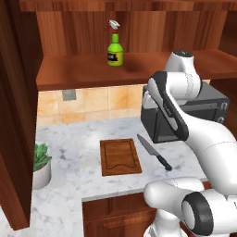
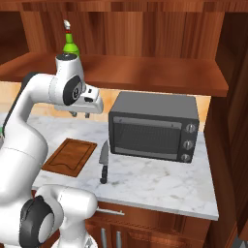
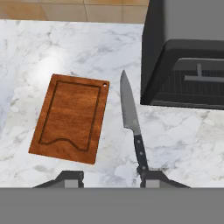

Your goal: Move the cutting board and knife to the sink. Then move spray from the cabinet to the counter.

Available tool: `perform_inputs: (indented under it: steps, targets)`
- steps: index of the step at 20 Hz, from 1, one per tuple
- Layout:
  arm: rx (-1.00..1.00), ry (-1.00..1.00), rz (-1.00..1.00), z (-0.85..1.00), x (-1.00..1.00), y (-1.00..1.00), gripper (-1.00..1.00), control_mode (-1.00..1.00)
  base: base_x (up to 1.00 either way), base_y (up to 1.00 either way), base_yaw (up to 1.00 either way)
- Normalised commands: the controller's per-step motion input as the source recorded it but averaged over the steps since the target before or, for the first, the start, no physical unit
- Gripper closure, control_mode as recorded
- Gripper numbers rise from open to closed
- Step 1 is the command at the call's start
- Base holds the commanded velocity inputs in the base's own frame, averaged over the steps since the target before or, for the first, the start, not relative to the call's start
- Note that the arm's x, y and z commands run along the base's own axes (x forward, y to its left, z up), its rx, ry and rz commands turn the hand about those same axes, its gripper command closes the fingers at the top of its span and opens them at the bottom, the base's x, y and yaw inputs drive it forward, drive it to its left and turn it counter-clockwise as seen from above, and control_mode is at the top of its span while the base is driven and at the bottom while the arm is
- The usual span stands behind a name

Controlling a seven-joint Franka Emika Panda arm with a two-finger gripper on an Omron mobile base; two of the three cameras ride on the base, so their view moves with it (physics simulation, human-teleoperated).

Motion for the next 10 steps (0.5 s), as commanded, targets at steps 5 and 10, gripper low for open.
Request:
perform_inputs:
  steps: [5, 10]
  targets:
    - [-0.03, 0.0, 0.0, -0.15, 0.0, 0.08, -1.0, -1.0, 0.0, 0.0, 0.0]
    - [-0.01, 0.0, 0.0, -0.32, 0.0, 0.16, -1.0, -1.0, 0.0, 0.0, 0.0]
